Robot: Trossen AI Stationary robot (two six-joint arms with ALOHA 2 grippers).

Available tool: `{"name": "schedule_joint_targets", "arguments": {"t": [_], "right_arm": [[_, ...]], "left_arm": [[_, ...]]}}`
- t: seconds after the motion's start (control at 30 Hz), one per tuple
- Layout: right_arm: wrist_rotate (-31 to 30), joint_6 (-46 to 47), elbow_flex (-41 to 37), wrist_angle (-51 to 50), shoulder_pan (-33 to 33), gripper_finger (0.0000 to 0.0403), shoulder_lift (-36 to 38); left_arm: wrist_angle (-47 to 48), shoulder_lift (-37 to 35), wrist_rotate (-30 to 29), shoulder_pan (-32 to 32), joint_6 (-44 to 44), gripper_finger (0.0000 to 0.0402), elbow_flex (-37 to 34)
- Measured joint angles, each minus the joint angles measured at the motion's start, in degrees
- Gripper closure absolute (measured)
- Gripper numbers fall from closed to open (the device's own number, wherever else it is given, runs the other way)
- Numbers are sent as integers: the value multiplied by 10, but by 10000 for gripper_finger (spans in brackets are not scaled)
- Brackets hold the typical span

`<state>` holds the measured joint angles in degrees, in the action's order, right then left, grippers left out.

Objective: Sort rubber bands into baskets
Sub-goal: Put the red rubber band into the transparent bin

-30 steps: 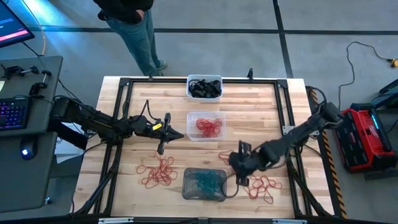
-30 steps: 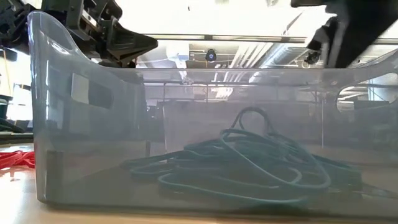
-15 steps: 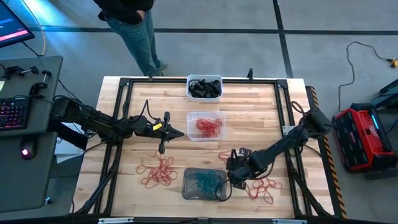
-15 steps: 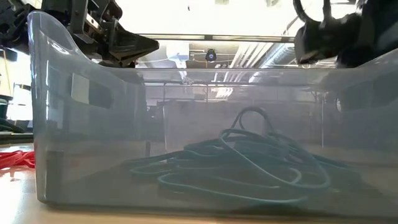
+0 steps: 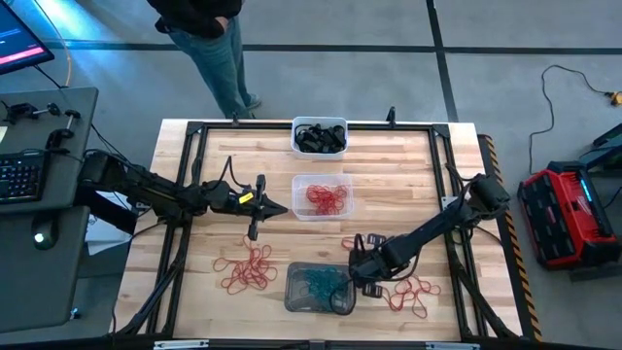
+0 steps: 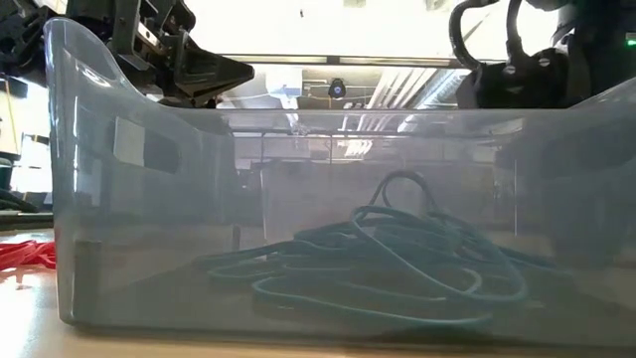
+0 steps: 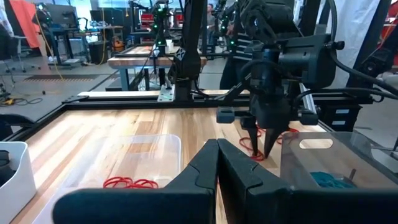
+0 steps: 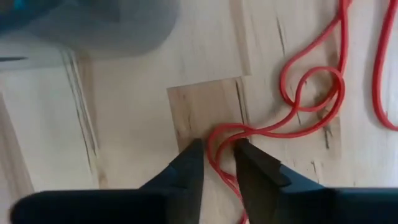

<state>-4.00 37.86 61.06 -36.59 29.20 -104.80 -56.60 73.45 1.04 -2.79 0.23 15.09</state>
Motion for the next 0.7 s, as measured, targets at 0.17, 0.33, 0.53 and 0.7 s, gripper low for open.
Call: {"name": "schedule_joint_targets", "arguments": {"t": [0.17,0.33,0.53,0.7], "right_arm": [[0,-31,3,-5,0,394,2],[-5,-56,25,-43,1,396,4],[-20,-64,30,-71,0,401,49],[-74,-69,31,-86,-5,402,109]], "left_arm": [[1,0,0,0,0,401,0],[2,0,0,0,-1,401,0],[3,0,0,0,-2,401,0],[3,0,0,0,-6,401,0]]}}
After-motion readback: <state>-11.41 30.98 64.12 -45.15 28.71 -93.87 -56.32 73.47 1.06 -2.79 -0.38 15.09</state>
